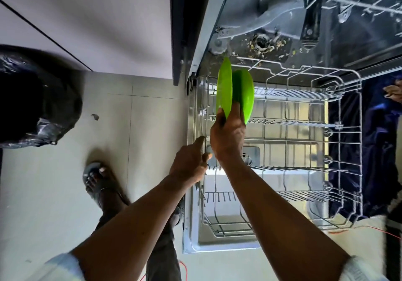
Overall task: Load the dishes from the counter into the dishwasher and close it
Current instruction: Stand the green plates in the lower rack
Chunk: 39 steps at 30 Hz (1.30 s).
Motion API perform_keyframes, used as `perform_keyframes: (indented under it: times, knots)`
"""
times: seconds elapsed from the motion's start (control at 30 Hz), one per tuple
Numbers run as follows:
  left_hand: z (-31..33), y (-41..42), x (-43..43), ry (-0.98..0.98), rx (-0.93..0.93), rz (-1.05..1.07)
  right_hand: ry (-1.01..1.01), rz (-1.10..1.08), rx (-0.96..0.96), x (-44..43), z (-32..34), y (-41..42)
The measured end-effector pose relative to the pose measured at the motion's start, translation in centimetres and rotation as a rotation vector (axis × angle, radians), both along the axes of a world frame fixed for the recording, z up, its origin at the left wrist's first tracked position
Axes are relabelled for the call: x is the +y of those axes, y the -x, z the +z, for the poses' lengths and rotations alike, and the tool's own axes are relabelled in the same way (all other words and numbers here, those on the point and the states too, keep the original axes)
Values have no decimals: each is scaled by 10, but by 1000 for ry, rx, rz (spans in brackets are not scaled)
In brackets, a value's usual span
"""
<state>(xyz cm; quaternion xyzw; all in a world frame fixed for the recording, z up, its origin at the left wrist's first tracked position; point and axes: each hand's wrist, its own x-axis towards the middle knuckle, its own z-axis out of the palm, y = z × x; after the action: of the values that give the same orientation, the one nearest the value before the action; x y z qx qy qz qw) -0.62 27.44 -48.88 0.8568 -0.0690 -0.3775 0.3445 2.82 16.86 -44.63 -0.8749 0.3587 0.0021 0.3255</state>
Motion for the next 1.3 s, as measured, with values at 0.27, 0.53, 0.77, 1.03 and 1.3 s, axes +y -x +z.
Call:
perform_keyframes:
  times: [0.27,0.53,0.77,1.03,1.3]
  knots:
    - [3,4,-2,-48,-25,1,34,27,342,-20,-6,-19]
    - [16,1,14,-36,133,81,77,125,425,-21,19,-26]
    - [79,-31,76,78,-56,205,-16,-7,162,-17,94,7]
    - [240,-112,156,121,-677,166,-146,82,-185,31,233,-29]
    - [413,-198,244,143,-1259,266,-88,466,-678,119,405,-122]
